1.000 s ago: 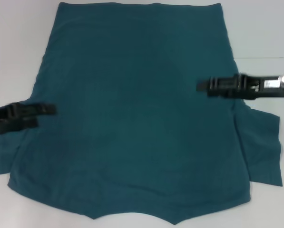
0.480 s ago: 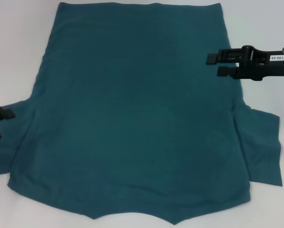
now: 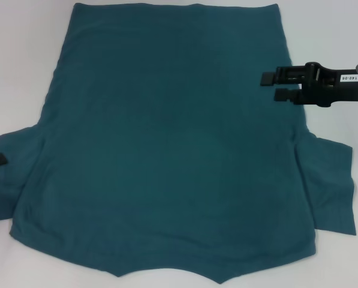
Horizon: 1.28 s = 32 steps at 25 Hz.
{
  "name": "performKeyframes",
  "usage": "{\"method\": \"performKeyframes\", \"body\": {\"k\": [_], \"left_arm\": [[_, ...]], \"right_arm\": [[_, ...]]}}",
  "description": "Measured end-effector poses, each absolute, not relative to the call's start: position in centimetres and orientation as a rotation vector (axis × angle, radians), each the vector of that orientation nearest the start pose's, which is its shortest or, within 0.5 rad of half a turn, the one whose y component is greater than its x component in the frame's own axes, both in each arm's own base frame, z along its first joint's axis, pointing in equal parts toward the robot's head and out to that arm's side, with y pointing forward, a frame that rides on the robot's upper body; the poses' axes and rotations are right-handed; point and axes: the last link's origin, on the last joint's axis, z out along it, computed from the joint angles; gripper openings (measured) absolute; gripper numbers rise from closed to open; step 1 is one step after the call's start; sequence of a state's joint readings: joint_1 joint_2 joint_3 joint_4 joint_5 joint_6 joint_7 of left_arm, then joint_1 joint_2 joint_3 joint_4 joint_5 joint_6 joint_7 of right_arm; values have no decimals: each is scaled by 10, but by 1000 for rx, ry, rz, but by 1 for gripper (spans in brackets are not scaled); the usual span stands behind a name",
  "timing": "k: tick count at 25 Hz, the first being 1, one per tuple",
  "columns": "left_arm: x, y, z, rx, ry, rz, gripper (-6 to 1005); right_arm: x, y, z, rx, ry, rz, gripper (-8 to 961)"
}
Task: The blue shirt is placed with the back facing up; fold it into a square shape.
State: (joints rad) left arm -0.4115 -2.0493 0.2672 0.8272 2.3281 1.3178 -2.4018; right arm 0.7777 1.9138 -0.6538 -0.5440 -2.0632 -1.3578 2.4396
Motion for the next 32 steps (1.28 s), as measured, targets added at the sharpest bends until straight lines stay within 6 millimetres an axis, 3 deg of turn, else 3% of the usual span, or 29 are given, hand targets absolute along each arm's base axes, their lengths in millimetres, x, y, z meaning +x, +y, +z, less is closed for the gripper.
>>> {"method": "performKeyframes", "body": {"k": [15,29,32], "left_arm": [[-392,307,74,-1563,-1922,-632,917],[-381,318,68,-1609,-1929,-642,904],[-381,319,69,-1604,-1928,-641,849]], "right_arm": [[230,422,53,-2194,1795,762,700],[235,420,54,-2179,1801,768,700],[236,419,55,-2175,1803,767,701]]}}
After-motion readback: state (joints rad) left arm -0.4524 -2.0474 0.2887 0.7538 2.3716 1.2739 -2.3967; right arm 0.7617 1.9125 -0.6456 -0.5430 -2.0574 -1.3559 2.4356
